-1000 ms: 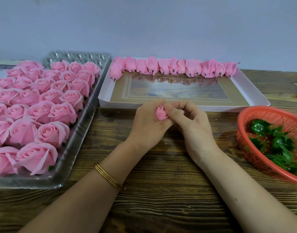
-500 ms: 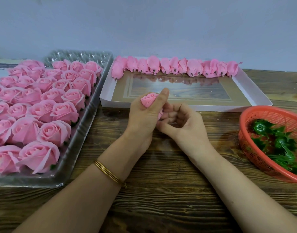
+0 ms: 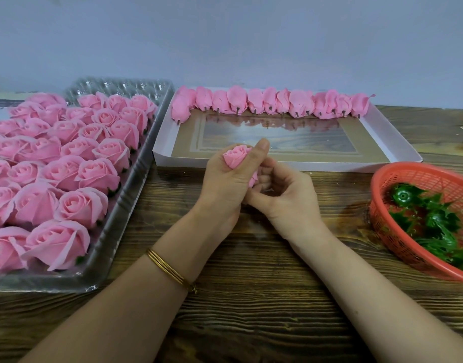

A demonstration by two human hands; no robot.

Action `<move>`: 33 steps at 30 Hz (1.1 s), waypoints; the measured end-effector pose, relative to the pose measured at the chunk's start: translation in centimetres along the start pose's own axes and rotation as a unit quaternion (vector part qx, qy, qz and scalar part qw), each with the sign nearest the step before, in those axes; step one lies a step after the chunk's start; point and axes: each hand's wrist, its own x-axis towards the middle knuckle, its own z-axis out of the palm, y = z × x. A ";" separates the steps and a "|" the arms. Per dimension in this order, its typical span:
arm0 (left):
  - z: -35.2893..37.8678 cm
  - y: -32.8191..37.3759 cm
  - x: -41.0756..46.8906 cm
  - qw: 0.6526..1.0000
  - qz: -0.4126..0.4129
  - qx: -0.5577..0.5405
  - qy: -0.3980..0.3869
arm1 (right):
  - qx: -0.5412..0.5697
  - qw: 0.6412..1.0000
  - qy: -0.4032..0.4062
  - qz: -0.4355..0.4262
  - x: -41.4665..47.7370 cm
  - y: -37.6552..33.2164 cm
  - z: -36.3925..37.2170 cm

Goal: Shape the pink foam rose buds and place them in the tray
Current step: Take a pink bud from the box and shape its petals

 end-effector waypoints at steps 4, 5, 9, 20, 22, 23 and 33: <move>0.0 0.2 0.0 1.000 -0.013 -0.006 -0.019 | 0.017 1.000 -0.001 0.004 0.1 0.0 0.0; -0.1 0.2 0.0 1.000 -0.015 -0.005 -0.024 | 0.020 1.000 -0.001 0.009 0.1 0.0 -0.1; -0.3 0.2 0.0 0.999 -0.009 0.006 -0.042 | 0.041 0.998 -0.014 0.037 0.0 -0.1 -0.2; -1.2 0.2 0.3 0.992 -0.025 -0.029 -0.122 | 0.071 0.995 -0.016 0.074 -0.1 -0.5 -0.5; -1.5 0.3 0.4 0.988 -0.035 -0.036 -0.145 | 0.076 0.994 -0.016 0.077 -0.1 -0.3 -0.6; -1.7 0.4 0.4 0.987 -0.039 -0.035 -0.154 | 0.078 0.994 -0.016 0.079 -0.1 -0.2 -0.6; -1.7 1.0 0.3 0.984 -0.063 0.048 -0.159 | 0.138 0.981 -0.065 0.118 0.1 -0.4 -0.6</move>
